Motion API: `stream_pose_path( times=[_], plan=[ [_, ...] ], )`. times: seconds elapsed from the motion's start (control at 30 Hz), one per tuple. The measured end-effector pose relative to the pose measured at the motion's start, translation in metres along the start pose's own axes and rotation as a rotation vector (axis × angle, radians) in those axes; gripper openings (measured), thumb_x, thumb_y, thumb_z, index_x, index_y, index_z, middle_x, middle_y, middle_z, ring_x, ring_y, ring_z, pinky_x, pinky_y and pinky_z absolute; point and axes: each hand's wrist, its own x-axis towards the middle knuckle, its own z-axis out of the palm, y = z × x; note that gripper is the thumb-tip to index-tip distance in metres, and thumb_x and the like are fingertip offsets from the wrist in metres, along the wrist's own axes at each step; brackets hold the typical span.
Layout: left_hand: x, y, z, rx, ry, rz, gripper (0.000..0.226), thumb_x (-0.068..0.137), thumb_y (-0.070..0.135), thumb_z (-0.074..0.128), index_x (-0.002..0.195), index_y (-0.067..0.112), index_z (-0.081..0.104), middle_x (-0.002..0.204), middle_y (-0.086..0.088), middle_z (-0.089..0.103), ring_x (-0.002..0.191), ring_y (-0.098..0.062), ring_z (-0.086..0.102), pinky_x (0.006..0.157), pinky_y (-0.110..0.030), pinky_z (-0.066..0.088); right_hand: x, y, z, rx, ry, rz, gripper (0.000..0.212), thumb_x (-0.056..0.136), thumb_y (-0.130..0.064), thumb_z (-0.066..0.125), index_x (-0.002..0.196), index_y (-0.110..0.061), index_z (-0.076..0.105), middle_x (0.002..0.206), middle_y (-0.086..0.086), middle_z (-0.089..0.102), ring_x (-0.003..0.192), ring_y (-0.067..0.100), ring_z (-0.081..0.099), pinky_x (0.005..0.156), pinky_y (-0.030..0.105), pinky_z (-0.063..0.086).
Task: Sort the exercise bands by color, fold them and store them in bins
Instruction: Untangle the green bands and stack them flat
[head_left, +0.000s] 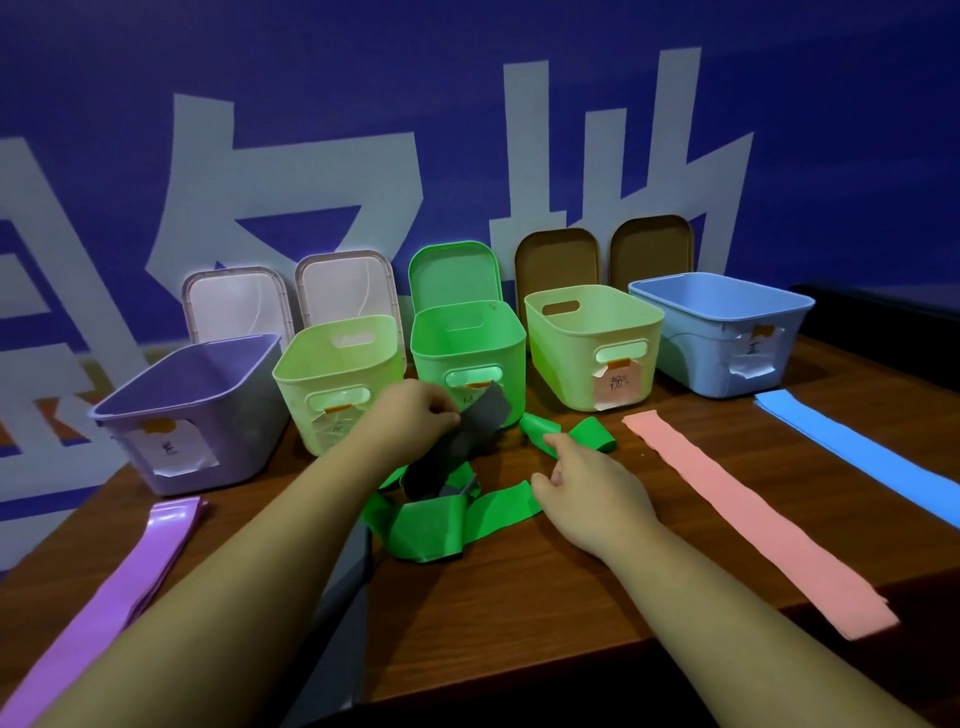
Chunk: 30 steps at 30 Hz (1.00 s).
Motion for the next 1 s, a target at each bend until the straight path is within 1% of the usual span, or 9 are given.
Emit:
stream_pose_path(
  times=[0.2,0.3,0.4,0.57,0.63,0.73,0.8,0.87,1.0],
  plan=[
    [-0.019,0.017,-0.051,-0.324,0.206,0.140,0.013,0.101,0.025,0.071,0.110,0.025,0.080,0.094,0.009,0.075,0.091,-0.017,0.071,0.079,-0.039,0.061,-0.005,-0.006,-0.008,0.116,-0.007,-0.045,0.035,0.106,-0.047,0.056,0.140,-0.037,0.057,0.087,-0.010,0.065,0.080,0.007,0.062,0.061,0.029,0.046],
    [-0.035,0.033,-0.076,-0.559,0.212,0.134,0.017,0.104,0.023,0.066,0.115,0.024,0.079,0.102,0.005,0.078,0.095,-0.018,0.074,0.076,-0.038,0.065,-0.006,-0.018,-0.018,0.336,0.010,-0.074,0.029,0.105,-0.055,0.057,0.122,-0.034,0.067,0.095,-0.013,0.066,0.090,0.008,0.064,0.071,0.030,0.053],
    [-0.048,0.046,-0.092,-0.757,0.174,0.090,0.018,0.106,0.023,0.064,0.115,0.023,0.079,0.105,0.002,0.079,0.102,-0.022,0.074,0.087,-0.043,0.064,-0.007,-0.046,-0.041,0.653,-0.052,-0.082,0.041,0.105,-0.061,0.050,0.117,-0.030,0.074,0.103,-0.013,0.072,0.099,0.007,0.065,0.076,0.024,0.047],
    [-0.060,0.047,-0.101,-0.793,0.131,0.076,0.017,0.105,0.024,0.064,0.114,0.025,0.079,0.106,0.005,0.080,0.102,-0.019,0.076,0.085,-0.039,0.065,0.013,-0.097,-0.068,1.212,-0.107,0.010,0.047,0.103,-0.061,0.057,0.117,-0.022,0.079,0.109,-0.006,0.082,0.109,0.016,0.076,0.096,0.037,0.056],
    [-0.064,0.042,-0.102,-0.800,0.134,0.083,0.017,0.105,0.024,0.065,0.112,0.025,0.080,0.104,0.004,0.080,0.099,-0.017,0.075,0.079,-0.032,0.063,0.026,-0.112,-0.068,1.310,-0.058,-0.003,0.033,0.104,-0.044,0.065,0.120,-0.019,0.079,0.111,-0.003,0.082,0.104,0.018,0.077,0.090,0.037,0.058],
    [-0.069,0.029,-0.100,-0.829,0.139,0.071,0.021,0.108,0.026,0.060,0.113,0.015,0.078,0.098,-0.008,0.077,0.085,-0.015,0.071,0.074,-0.025,0.061,0.037,-0.123,-0.063,1.219,0.028,-0.025,0.024,0.102,-0.032,0.069,0.117,-0.016,0.077,0.092,-0.001,0.072,0.070,0.013,0.062,0.064,0.030,0.049],
    [-0.069,0.010,-0.095,-0.791,0.098,0.035,0.028,0.110,0.028,0.054,0.113,0.011,0.075,0.093,-0.011,0.074,0.082,-0.017,0.070,0.075,-0.030,0.061,0.036,-0.127,-0.062,1.163,0.030,-0.041,0.019,0.102,-0.029,0.067,0.102,-0.011,0.074,0.081,0.005,0.063,0.066,0.016,0.058,0.059,0.031,0.048],
    [-0.065,-0.019,-0.081,-0.615,0.040,-0.020,0.026,0.110,0.031,0.054,0.113,0.015,0.074,0.099,-0.006,0.076,0.089,-0.019,0.072,0.086,-0.041,0.062,0.032,-0.130,-0.060,1.115,0.058,-0.074,0.025,0.102,-0.027,0.066,0.099,-0.003,0.069,0.081,0.013,0.061,0.074,0.022,0.058,0.067,0.036,0.049],
    [-0.064,-0.076,-0.044,-0.017,-0.084,-0.099,0.032,0.101,0.041,0.067,0.126,0.021,0.070,0.121,0.001,0.072,0.109,-0.021,0.068,0.098,-0.038,0.055,0.026,-0.133,-0.057,1.073,0.111,-0.123,0.020,0.101,-0.024,0.064,0.107,-0.009,0.074,0.112,0.022,0.071,0.094,0.017,0.061,0.087,0.037,0.050]
  ],
)
